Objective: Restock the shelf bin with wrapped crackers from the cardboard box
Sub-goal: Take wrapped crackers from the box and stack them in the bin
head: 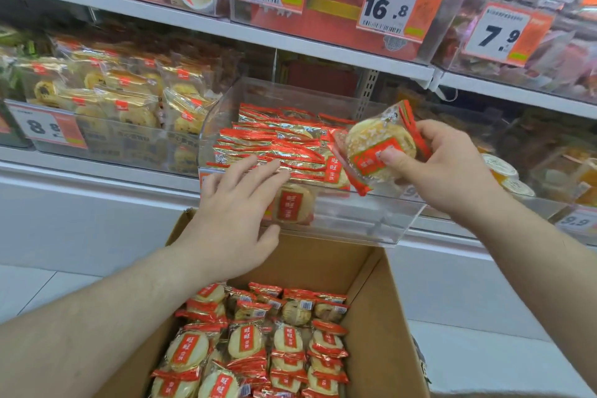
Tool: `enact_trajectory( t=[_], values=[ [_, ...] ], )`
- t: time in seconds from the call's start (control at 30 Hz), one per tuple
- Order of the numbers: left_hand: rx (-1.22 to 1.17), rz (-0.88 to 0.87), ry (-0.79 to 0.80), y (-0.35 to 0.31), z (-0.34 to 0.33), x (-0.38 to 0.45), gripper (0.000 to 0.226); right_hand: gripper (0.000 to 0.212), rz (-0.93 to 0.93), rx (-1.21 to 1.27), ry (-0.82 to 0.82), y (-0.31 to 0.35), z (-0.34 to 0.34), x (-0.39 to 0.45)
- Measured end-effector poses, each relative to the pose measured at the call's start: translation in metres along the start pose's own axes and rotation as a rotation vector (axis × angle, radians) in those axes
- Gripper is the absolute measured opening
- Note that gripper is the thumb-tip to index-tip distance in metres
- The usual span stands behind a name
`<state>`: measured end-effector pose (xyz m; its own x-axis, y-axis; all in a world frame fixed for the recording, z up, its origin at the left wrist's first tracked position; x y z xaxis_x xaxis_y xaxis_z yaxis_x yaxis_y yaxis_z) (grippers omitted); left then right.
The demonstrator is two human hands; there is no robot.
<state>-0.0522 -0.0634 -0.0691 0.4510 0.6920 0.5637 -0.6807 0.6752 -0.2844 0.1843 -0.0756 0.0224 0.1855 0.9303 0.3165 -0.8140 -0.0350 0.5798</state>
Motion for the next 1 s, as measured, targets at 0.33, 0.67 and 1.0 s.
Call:
enact_trajectory(
  t=[0.33,0.67,1.0],
  values=[
    [0.031,0.052,0.065,0.005,-0.012,-0.003,0.068,0.054,-0.011,-0.669,0.323,-0.006,-0.05,0.065],
    [-0.014,0.057,0.074,0.005,-0.014,-0.005,0.065,0.059,0.063,-0.64,0.235,-0.033,-0.1,0.081],
    [-0.041,0.065,0.07,0.005,-0.013,-0.005,0.064,0.065,-0.037,-0.599,0.263,-0.033,-0.112,0.085]
  ],
)
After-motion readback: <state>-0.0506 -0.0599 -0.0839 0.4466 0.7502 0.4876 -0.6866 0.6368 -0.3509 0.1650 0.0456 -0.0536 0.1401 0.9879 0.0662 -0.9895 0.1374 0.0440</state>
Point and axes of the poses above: each hand's wrist, its own x-axis towards the middle knuckle, its own z-axis out of the back of the hand, y = z × x, the point moved 8 cm from there along x, towards the middle knuckle, and after that the axes turned 8 degrees about -x, right-handed, at the moved point
